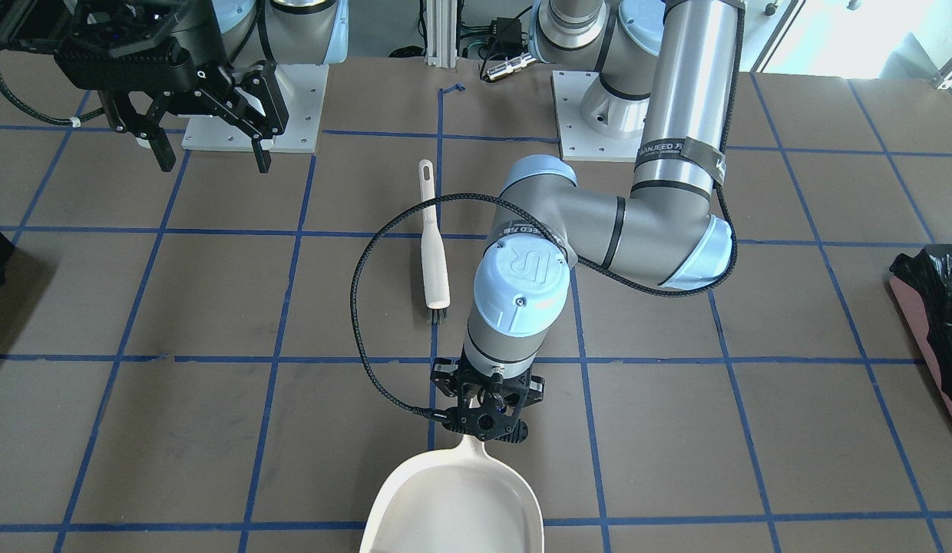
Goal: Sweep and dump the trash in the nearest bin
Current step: 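Carry the empty dustpan back over the table with the left gripper, then lower the dustpan onto the table and open the left gripper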
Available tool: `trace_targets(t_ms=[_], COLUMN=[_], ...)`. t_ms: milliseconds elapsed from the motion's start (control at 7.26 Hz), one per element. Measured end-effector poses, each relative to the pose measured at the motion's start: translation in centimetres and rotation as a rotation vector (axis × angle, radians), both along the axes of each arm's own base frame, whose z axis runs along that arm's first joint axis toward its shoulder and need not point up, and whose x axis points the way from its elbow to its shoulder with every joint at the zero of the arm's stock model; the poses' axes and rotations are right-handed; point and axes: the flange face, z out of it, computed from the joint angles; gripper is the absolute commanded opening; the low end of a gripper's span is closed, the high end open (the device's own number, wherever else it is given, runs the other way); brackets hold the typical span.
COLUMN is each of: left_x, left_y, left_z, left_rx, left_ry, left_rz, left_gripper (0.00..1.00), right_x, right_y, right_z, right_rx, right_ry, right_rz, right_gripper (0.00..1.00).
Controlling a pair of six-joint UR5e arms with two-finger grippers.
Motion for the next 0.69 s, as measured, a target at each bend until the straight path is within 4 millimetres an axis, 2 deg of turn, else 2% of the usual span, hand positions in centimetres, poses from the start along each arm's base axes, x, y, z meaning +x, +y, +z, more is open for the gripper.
trace_targets(t_ms=[689], left_x=[-2.3], left_y=[1.3], left_z=[-0.1], left_rx=[0.014], left_ry=[0.006], left_rz=[0.06], left_gripper=[0.0], right_x=[0.0], right_y=[-0.1], right_z=[-0.1], right_rx=[0.001], right_ry=[0.0], right_rz=[0.002], right_gripper=[1.0])
